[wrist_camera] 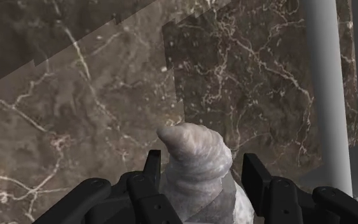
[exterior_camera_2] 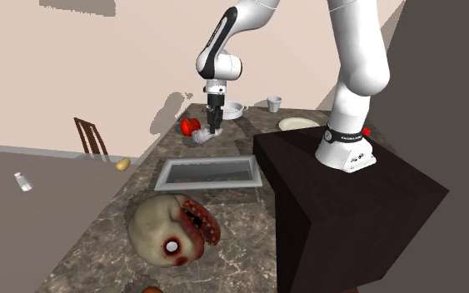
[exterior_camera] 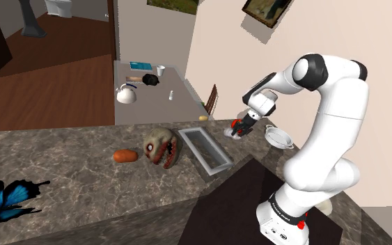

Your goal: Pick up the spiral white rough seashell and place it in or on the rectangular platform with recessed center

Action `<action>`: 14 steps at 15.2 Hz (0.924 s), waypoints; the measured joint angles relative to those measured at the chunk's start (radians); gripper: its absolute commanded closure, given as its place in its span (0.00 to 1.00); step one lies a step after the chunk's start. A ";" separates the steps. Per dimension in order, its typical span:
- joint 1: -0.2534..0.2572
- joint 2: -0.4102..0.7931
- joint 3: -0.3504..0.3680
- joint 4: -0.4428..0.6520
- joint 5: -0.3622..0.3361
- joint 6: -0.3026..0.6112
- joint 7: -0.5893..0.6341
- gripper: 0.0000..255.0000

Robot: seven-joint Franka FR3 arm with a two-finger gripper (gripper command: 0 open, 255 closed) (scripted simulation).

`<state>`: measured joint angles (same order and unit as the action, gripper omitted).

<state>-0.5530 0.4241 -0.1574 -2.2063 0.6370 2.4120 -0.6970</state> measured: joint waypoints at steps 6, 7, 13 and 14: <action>0.013 -0.069 -0.021 -0.004 -0.047 -0.055 0.051 1.00; 0.015 -0.081 -0.024 -0.008 -0.054 -0.062 0.057 1.00; 0.023 -0.146 -0.040 -0.011 -0.097 -0.113 0.100 1.00; 0.029 -0.161 -0.038 -0.027 -0.098 -0.109 0.108 1.00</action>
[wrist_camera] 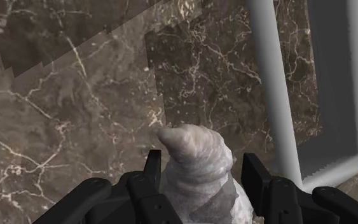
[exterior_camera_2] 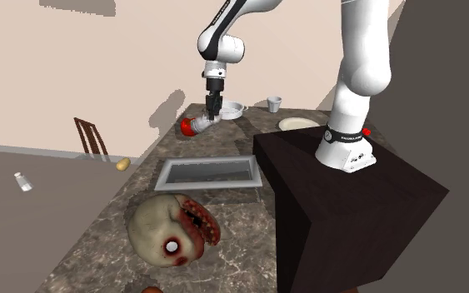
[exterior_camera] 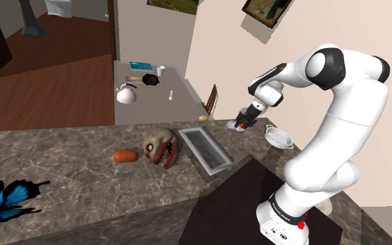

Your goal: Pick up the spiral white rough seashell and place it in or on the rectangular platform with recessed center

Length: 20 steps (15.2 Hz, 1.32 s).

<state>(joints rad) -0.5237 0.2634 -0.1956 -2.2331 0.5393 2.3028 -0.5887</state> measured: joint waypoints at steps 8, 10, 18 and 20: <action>0.110 -0.142 0.076 -0.193 0.036 0.111 0.125 1.00; 0.137 -0.171 0.099 -0.232 0.050 0.138 0.156 1.00; 0.266 -0.249 0.222 -0.352 0.135 0.254 0.308 1.00; 0.281 -0.246 0.237 -0.357 0.150 0.270 0.322 1.00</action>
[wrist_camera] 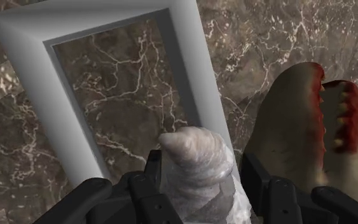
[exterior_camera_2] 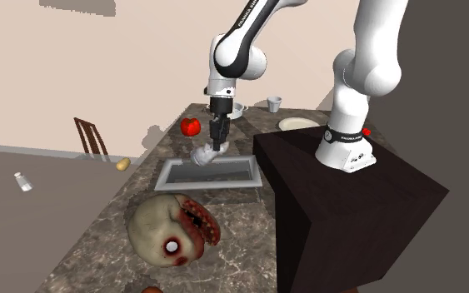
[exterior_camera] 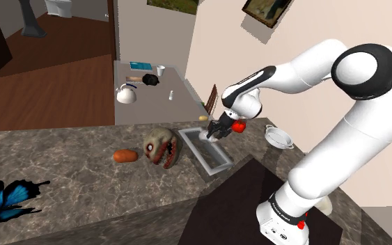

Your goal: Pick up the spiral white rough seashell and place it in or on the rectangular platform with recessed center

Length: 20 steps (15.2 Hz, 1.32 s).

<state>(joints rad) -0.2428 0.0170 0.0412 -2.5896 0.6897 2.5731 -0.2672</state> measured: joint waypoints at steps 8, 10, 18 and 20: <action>0.008 0.113 0.025 0.012 0.117 0.086 -0.108 1.00; 0.006 0.145 0.031 0.020 0.148 0.108 -0.139 1.00; -0.004 0.216 0.050 0.040 0.217 0.150 -0.211 1.00; -0.004 0.216 0.050 0.040 0.218 0.150 -0.211 1.00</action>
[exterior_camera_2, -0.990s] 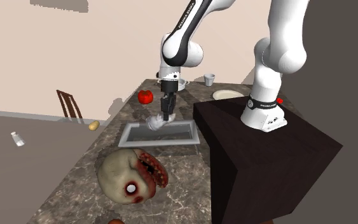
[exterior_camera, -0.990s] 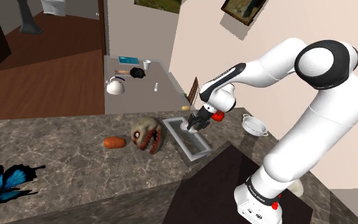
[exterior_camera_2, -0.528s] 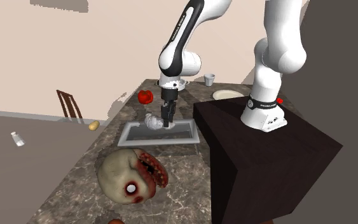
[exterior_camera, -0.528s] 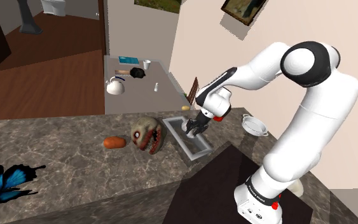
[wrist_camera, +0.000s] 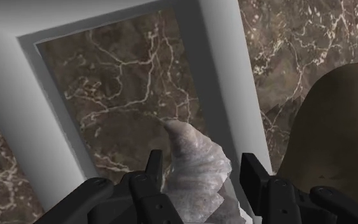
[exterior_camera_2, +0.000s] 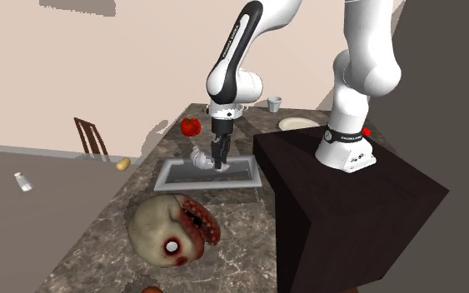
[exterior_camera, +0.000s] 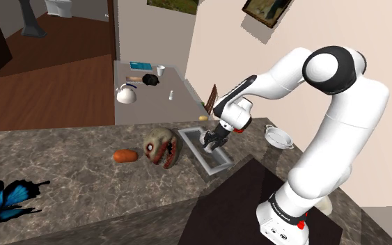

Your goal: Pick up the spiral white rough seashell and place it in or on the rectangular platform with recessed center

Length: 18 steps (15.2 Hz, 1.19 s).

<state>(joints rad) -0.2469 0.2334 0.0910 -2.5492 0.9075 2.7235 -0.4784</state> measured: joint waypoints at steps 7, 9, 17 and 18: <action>0.000 0.000 0.000 0.000 0.000 0.000 0.000 0.00; -0.001 -0.049 -0.020 -0.017 -0.045 -0.031 0.035 0.00; -0.009 -0.149 -0.057 -0.042 -0.150 -0.102 0.111 0.00; -0.009 -0.149 -0.057 -0.042 -0.150 -0.103 0.112 0.00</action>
